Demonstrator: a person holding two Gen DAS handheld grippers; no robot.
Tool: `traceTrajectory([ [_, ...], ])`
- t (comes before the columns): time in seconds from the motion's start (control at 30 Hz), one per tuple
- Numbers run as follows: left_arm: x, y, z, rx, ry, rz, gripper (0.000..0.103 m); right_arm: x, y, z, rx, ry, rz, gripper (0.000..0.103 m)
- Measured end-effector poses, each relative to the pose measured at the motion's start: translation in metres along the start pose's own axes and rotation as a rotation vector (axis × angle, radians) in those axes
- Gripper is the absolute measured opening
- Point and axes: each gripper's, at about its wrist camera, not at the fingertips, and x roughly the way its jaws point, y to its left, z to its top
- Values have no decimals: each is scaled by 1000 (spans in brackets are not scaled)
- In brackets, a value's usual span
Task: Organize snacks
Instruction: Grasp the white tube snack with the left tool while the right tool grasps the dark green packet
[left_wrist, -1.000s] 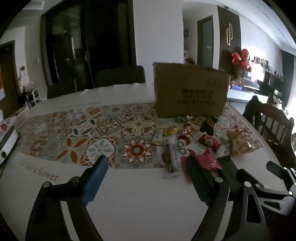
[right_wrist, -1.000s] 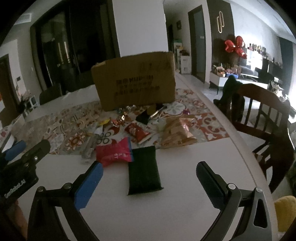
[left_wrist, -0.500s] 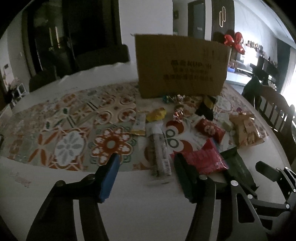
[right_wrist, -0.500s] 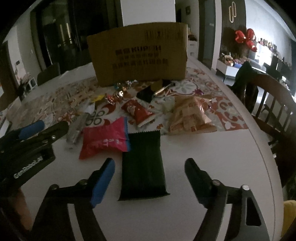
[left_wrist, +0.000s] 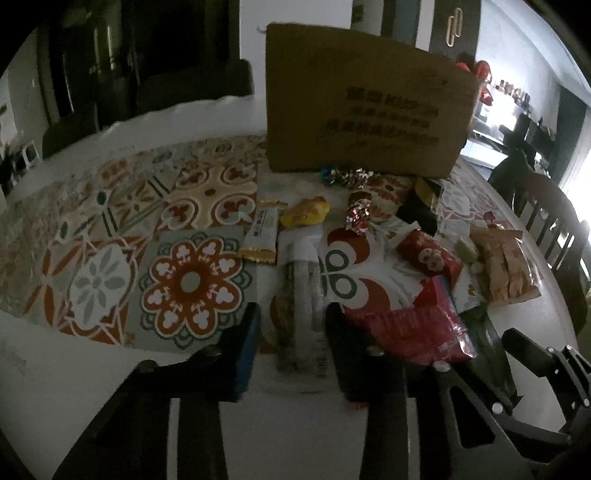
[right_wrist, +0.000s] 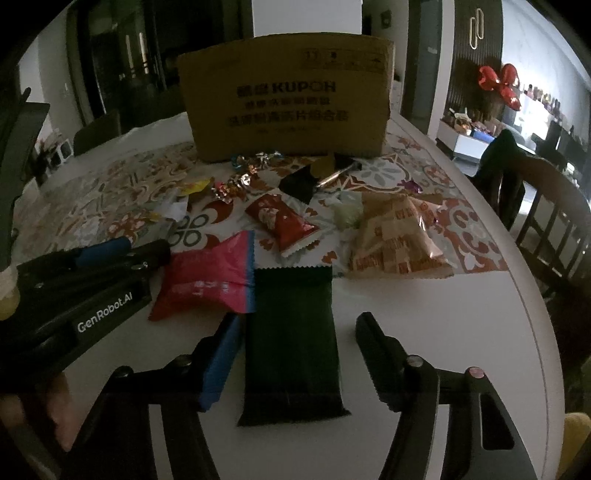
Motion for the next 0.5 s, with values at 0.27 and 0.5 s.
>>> traceTrajectory([
  [0.27,-1,-4,-1,37,-7,12,24,1,0,2,-6,-6,-8,47],
  [0.5,-13,-9,-6,63,-18,18,22,-4,-3,1,7,-24,-1,47],
])
